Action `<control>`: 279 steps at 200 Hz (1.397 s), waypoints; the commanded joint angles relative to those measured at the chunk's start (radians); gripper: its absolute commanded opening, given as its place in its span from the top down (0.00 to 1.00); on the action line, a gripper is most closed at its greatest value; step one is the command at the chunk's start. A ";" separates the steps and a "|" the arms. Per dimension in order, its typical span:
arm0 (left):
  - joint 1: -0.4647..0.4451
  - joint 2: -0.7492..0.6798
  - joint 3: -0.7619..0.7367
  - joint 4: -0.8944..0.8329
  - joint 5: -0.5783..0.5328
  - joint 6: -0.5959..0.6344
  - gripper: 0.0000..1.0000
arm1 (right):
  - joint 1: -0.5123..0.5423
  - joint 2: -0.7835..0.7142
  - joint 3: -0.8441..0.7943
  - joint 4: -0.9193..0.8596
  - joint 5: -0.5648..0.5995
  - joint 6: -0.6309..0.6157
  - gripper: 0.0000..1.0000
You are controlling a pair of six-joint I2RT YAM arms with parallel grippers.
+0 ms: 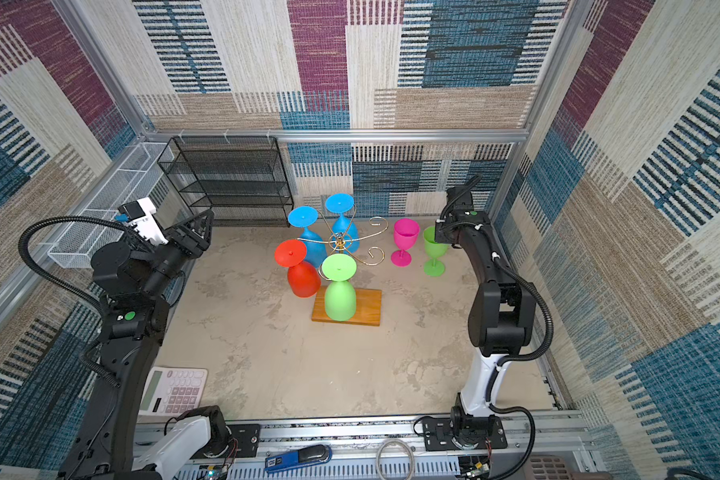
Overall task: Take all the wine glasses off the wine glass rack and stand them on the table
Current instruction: 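Withdraw the right gripper and swing it back toward the rack, then reach the right gripper to the lower green glass hanging on the rack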
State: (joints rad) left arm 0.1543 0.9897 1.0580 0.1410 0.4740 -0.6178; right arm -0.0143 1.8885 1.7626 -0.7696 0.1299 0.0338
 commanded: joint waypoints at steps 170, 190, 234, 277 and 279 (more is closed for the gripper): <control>0.010 -0.037 -0.056 0.068 0.010 -0.068 0.36 | 0.001 -0.944 -0.497 0.198 -0.921 0.423 0.44; 0.011 -0.054 -0.075 0.068 0.009 -0.078 0.36 | 0.000 -1.000 -0.559 0.149 -0.982 0.431 0.45; 0.015 -0.094 -0.105 0.062 0.004 -0.085 0.36 | 0.014 -1.119 -0.701 0.217 -1.084 0.558 0.50; 0.016 -0.094 -0.126 0.081 0.005 -0.106 0.36 | 0.162 -1.180 -0.802 0.322 -0.962 0.666 0.51; 0.017 -0.092 -0.127 0.081 0.006 -0.107 0.36 | 0.174 -1.178 -0.803 0.328 -0.952 0.669 0.51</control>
State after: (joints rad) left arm 0.1680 0.8948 0.9367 0.1780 0.4770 -0.6815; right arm 0.0811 0.7143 0.9688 -0.5301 -0.9054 0.6323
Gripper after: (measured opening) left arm 0.638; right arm 0.495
